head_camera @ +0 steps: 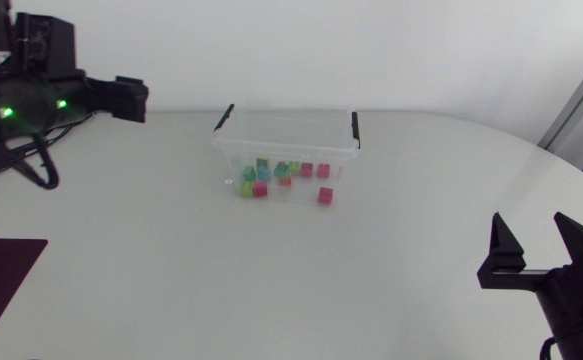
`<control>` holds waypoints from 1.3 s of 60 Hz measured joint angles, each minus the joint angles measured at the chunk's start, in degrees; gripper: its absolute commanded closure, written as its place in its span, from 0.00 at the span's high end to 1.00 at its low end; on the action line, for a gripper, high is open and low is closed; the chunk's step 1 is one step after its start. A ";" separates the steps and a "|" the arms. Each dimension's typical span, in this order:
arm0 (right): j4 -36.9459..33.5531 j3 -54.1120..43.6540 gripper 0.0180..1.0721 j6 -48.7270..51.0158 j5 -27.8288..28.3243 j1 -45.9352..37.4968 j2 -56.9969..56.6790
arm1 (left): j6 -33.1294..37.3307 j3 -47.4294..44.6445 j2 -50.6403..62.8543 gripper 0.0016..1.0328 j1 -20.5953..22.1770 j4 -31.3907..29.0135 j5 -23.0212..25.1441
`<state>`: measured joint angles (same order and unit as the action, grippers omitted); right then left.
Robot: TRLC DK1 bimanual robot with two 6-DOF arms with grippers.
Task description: Pick up the duplo bricks and place them in the container
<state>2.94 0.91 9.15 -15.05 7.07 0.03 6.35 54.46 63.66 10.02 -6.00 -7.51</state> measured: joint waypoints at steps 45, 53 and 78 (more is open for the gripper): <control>-0.24 0.00 0.95 -0.26 4.15 -10.93 0.00 | 1.44 -25.75 -48.02 0.95 -6.78 -4.00 0.37; -0.72 0.00 0.95 -1.29 5.88 -10.86 0.00 | 1.20 -30.08 -50.36 0.95 -7.28 -3.21 1.49; -1.66 0.00 0.95 -4.87 10.99 -8.96 0.00 | -1.86 -43.28 -57.66 0.93 -8.52 1.68 4.55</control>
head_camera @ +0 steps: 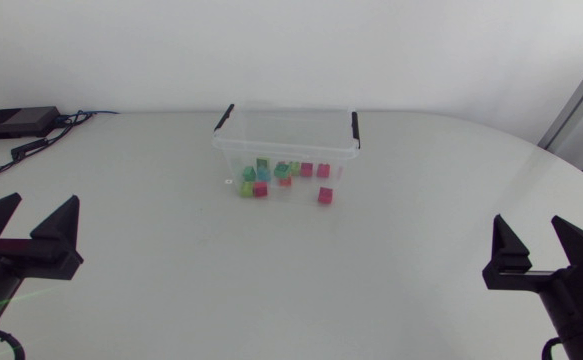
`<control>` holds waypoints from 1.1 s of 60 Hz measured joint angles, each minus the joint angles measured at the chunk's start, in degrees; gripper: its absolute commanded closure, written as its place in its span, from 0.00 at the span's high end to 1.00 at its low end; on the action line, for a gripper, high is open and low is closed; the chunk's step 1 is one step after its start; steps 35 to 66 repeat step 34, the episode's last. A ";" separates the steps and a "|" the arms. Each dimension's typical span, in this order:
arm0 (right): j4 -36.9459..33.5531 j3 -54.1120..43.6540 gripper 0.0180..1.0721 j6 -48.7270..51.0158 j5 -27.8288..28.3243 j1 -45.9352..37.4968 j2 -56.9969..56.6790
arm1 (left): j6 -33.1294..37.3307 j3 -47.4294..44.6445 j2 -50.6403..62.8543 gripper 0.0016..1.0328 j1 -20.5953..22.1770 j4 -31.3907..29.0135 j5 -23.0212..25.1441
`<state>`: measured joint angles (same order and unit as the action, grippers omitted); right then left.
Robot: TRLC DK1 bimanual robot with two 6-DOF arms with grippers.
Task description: Pick up the duplo bricks and place them in the container
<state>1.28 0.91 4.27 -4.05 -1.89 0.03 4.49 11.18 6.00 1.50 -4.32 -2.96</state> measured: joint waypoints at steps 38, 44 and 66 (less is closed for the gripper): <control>-1.09 0.00 0.95 -2.80 3.87 1.49 0.00 | -3.23 -10.03 -5.64 0.95 -1.07 3.41 2.58; -1.09 0.00 0.95 -2.80 3.87 1.49 0.00 | -3.23 -10.03 -5.64 0.95 -1.07 3.41 2.58; -1.09 0.00 0.95 -2.80 3.87 1.49 0.00 | -3.23 -10.03 -5.64 0.95 -1.07 3.41 2.58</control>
